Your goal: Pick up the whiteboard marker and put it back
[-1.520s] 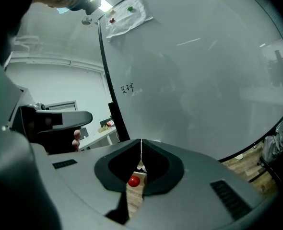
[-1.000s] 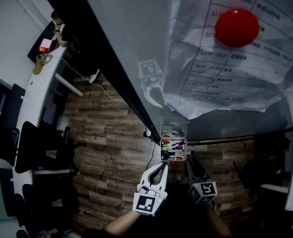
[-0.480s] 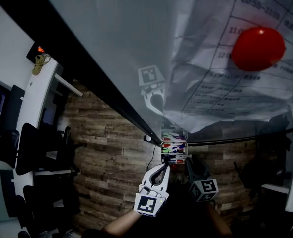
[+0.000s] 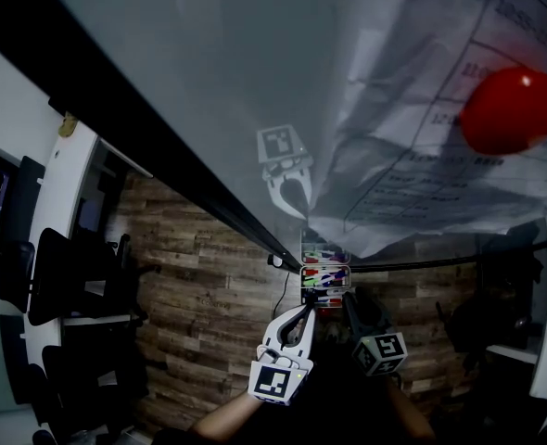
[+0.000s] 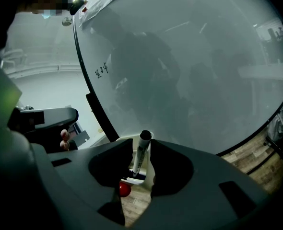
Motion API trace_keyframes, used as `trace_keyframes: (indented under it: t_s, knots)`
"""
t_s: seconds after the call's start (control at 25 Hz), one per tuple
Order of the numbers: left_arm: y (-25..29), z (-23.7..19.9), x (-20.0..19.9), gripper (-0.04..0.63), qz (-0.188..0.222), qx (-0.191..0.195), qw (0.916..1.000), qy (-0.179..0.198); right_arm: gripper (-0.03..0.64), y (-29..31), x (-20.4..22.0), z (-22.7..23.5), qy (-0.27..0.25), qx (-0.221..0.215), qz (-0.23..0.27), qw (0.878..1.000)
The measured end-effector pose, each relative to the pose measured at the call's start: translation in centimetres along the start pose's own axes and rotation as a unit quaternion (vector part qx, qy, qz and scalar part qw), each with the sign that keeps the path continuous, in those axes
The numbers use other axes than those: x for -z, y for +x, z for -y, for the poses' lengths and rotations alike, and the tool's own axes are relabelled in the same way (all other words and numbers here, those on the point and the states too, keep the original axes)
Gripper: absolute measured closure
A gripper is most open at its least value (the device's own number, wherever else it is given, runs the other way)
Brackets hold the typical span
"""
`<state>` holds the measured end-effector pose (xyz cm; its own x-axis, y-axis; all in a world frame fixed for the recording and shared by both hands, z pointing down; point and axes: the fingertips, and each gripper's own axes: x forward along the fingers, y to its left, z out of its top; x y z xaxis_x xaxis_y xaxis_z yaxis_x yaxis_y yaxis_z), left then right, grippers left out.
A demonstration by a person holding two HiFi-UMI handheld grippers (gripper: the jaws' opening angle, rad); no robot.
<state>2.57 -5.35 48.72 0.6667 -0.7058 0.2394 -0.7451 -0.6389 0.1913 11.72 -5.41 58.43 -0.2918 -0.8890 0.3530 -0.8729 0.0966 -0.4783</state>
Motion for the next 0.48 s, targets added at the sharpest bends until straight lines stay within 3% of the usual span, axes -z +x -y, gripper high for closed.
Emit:
trace_keyframes:
  t_s: [0.48]
  knots:
    - [-0.38,-0.5,-0.04,0.588,0.003,-0.011,0.9999,0.004,0.494,0.53,0.09,0.48,0.007,0.001,0.001,1.0]
